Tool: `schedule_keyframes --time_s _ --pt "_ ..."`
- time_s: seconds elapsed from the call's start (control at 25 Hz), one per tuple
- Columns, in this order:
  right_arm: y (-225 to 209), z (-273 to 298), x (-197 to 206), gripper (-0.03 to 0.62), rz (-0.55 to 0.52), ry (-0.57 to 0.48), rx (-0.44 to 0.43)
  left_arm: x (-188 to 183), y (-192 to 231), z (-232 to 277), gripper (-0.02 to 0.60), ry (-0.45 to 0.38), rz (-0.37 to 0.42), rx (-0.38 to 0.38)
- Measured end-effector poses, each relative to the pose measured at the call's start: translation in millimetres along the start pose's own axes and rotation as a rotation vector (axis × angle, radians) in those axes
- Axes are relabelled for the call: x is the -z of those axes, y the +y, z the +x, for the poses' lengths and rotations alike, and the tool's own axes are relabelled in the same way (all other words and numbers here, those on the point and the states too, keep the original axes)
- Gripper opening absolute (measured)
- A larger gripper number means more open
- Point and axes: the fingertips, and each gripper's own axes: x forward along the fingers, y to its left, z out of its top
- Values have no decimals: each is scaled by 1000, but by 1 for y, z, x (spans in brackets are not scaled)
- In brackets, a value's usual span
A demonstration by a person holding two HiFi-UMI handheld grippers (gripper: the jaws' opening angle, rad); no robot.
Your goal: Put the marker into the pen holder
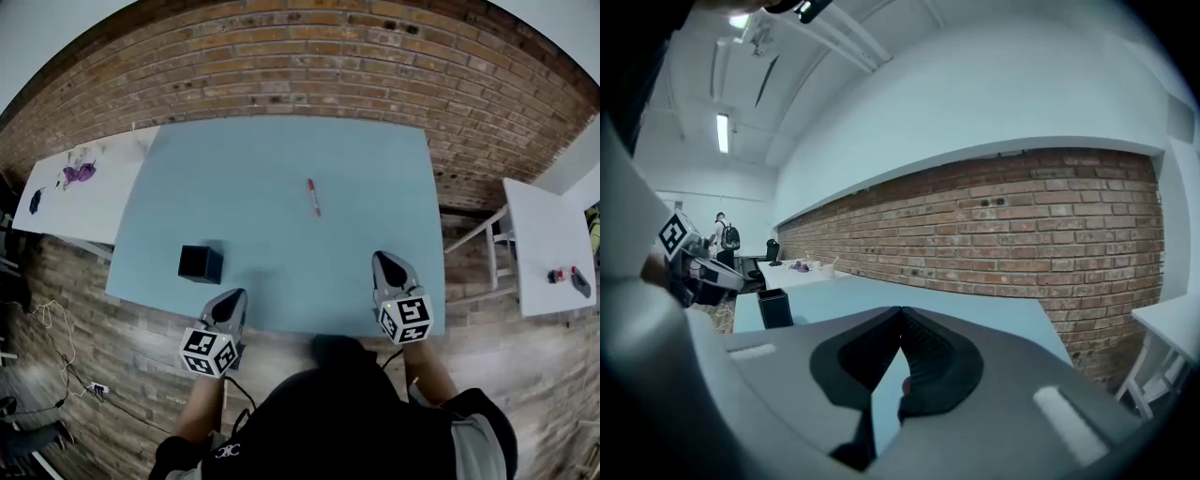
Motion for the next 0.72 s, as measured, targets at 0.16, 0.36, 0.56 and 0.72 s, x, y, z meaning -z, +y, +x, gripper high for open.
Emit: schedule_keyframes --time_s 0.16,0.36,0.56,0.72 --pt "-21 41 2 8 7 41 -6 -21 8 46 6 0 -12 31" --pt "-36 87 14 29 53 109 -41 -30 15 87 6 36 -27 41" --pt "-31 125 14 78 106 160 -97 -45 20 99 6 52 -32 35" --pt "-18 155 25 94 104 221 -114 -47 29 97 6 63 -41 21"
